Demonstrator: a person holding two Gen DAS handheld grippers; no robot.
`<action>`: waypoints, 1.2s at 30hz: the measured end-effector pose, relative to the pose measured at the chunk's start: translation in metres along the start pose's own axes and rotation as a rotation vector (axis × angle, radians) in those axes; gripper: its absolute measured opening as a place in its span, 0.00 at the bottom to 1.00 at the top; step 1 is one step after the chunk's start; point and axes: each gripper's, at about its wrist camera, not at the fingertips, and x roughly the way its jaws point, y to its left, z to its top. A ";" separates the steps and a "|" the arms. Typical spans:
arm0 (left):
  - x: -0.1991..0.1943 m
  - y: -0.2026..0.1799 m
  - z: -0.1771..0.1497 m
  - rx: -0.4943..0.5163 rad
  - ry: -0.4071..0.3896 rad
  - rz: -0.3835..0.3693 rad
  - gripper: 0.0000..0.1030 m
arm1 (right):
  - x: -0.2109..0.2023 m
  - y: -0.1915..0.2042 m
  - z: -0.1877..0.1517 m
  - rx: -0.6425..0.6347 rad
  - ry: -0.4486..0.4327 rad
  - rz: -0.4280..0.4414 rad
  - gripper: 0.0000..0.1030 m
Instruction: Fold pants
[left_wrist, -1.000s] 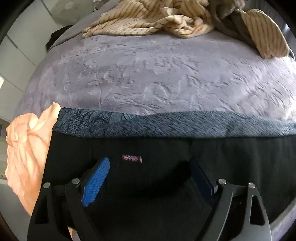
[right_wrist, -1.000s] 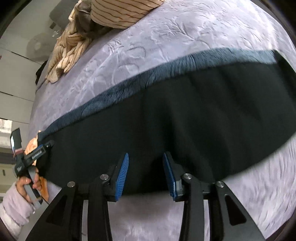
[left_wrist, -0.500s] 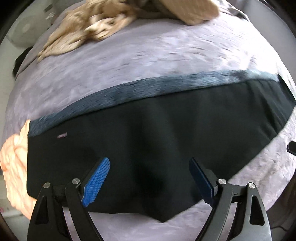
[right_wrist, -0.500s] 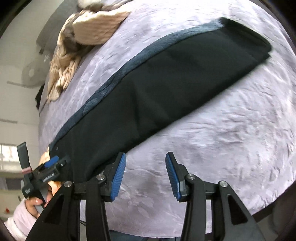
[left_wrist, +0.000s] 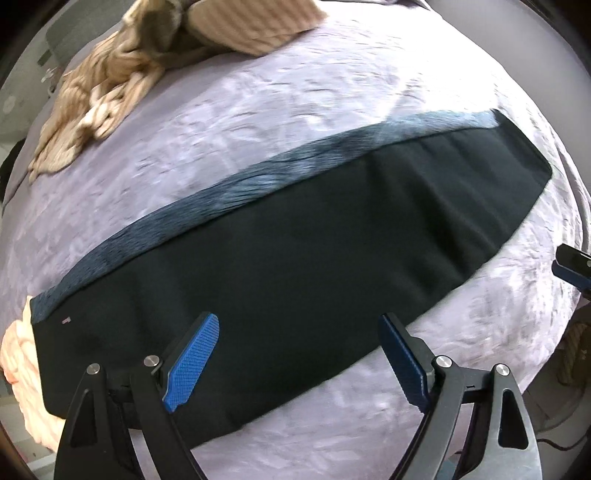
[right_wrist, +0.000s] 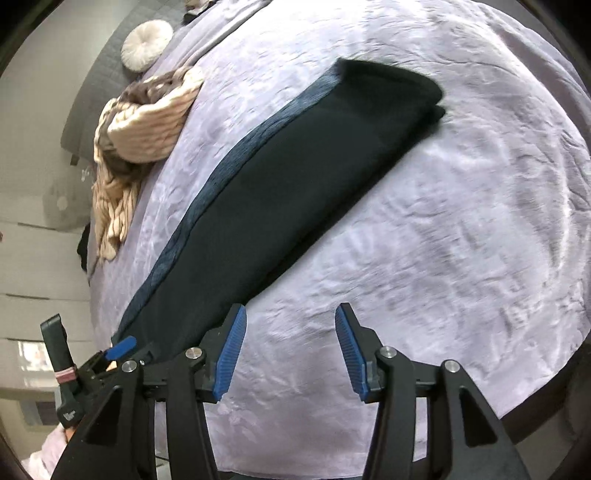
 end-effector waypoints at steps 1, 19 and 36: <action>-0.001 -0.010 0.001 0.005 0.003 -0.004 0.86 | -0.002 -0.005 0.003 0.007 -0.003 0.002 0.53; 0.010 -0.070 0.036 -0.034 0.036 -0.044 0.86 | -0.026 -0.064 0.086 0.117 -0.096 0.067 0.53; 0.042 -0.101 0.055 0.019 0.090 0.029 0.86 | 0.003 -0.099 0.122 0.268 -0.125 0.122 0.08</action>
